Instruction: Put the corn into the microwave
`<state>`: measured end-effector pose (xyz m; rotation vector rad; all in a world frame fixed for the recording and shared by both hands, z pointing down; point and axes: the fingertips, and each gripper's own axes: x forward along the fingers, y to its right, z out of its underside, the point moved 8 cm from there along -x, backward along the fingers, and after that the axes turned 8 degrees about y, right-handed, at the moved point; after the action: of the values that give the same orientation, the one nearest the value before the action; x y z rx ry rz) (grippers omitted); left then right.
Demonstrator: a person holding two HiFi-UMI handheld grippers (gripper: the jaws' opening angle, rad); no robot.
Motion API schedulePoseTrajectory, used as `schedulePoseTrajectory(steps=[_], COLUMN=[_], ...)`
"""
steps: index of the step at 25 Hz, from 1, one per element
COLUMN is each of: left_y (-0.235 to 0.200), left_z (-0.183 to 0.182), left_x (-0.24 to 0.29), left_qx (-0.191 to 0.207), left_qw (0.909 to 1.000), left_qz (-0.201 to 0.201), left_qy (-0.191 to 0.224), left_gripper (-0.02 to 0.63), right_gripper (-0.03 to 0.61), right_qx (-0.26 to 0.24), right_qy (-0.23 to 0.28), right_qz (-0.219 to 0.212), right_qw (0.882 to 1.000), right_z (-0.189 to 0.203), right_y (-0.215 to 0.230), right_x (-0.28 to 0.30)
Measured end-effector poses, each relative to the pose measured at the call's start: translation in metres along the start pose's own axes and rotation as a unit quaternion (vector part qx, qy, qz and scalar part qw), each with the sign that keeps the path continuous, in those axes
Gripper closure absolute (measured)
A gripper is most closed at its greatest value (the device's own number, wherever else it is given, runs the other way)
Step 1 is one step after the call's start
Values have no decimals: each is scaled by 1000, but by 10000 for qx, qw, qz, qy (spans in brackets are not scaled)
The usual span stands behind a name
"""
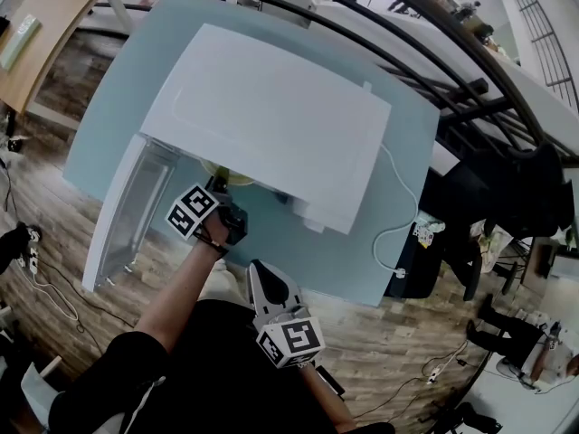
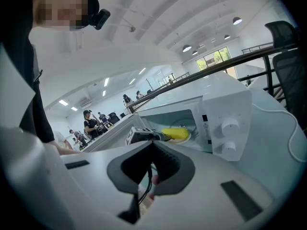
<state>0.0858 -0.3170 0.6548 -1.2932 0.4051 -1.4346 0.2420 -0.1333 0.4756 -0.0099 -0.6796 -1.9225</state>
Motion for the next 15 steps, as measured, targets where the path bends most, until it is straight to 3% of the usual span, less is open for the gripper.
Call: schedulePoseTrajectory(steps=[4,15], left_y=[6,3], left_z=[1,5], left_x=[3,6], left_qx=[72,164], left_qw=[9999,9997], left_qz=[124,-1], left_qy=[-72,-195], left_gripper=[441,428], right_gripper=[569,569], right_qx=[47,78], right_qy=[-6,24], right_qz=[-1,42], right_qw=[10000,10000], right_z=[3,4], right_y=[0,0], right_x=[0,-3])
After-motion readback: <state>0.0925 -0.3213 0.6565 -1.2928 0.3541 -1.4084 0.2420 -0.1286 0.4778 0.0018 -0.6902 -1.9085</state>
